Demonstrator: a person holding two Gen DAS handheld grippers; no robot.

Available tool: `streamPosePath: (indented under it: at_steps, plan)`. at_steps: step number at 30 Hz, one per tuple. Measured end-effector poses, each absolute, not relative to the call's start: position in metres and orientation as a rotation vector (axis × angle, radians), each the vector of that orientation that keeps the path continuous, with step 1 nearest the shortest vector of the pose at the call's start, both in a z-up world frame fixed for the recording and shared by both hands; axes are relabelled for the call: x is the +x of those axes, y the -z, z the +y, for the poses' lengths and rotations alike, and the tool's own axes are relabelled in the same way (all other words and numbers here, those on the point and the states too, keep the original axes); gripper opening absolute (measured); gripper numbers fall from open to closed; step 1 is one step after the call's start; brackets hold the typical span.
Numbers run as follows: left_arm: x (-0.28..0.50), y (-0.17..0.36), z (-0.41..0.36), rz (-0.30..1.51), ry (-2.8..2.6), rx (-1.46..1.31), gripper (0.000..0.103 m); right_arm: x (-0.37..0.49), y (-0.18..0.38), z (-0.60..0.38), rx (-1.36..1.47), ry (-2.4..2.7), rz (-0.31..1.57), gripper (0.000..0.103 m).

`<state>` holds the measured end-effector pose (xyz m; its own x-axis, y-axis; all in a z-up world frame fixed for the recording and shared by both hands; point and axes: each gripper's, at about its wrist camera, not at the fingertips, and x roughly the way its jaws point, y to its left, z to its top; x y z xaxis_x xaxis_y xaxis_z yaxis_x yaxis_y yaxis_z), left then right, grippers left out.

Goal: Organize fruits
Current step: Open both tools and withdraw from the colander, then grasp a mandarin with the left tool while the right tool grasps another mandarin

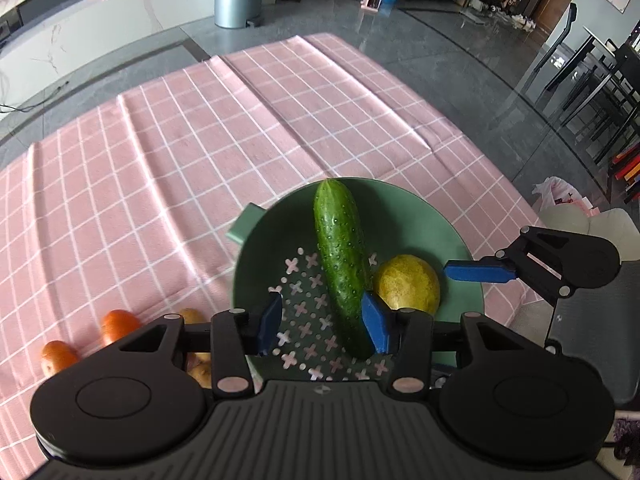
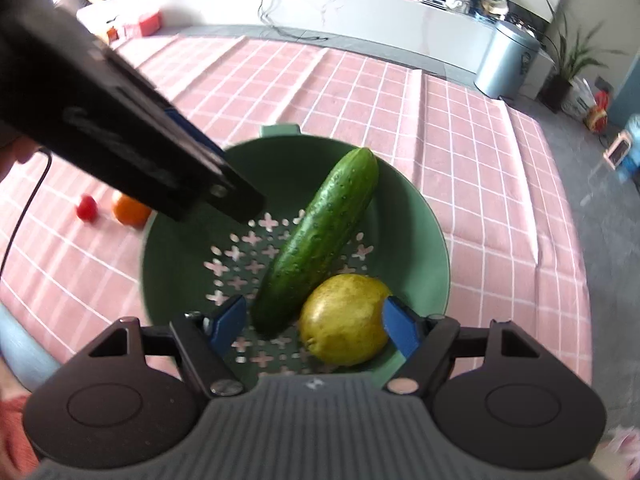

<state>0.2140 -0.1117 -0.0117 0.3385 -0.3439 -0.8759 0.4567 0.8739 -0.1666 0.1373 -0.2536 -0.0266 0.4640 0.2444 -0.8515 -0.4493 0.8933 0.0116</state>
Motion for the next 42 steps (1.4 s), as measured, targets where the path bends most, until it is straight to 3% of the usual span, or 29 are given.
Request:
streamPosePath:
  at_steps: [11, 20, 31, 33, 37, 42]
  plan:
    - [0.161, -0.026, -0.050, 0.997, 0.490, 0.146, 0.055, 0.090, -0.003, -0.228, -0.016, -0.380, 0.918, 0.075]
    - [0.138, -0.012, 0.017, 0.960, 0.433, 0.133, 0.055, 0.049, 0.003, -0.175, 0.143, -0.358, 0.831, 0.080]
    - [0.154, 0.039, 0.075, 0.934, 0.333, 0.063, 0.055, 0.058, 0.032, -0.121, 0.152, -0.316, 0.842, 0.064]
    - [0.160, 0.045, 0.079, 0.919, 0.315, 0.082, 0.055, 0.067, 0.036, -0.115, 0.162, -0.304, 0.856, 0.057]
    - [0.173, 0.060, 0.082, 0.880, 0.283, 0.128, 0.055, 0.084, 0.046, -0.097, 0.159, -0.295, 0.875, 0.054]
    - [0.188, 0.080, 0.093, 0.874, 0.272, 0.086, 0.062, 0.102, 0.057, -0.078, 0.120, -0.287, 0.881, 0.047]
